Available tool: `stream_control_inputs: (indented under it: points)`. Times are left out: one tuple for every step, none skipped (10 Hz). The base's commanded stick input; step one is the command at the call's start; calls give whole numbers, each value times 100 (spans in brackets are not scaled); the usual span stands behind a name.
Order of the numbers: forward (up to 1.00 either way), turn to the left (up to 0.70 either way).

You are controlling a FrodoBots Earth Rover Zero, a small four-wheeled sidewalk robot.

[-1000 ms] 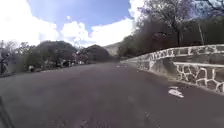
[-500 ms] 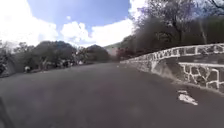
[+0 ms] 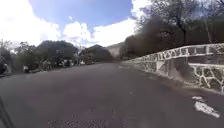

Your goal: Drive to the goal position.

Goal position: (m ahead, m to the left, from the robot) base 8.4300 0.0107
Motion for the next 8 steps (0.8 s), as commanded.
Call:
stream_control_inputs:
  points:
    - [70, 0]
    - [70, 0]
    - [70, 0]
    - [70, 0]
    - [70, 0]
    - [70, 0]
    - [70, 0]
    - [70, 0]
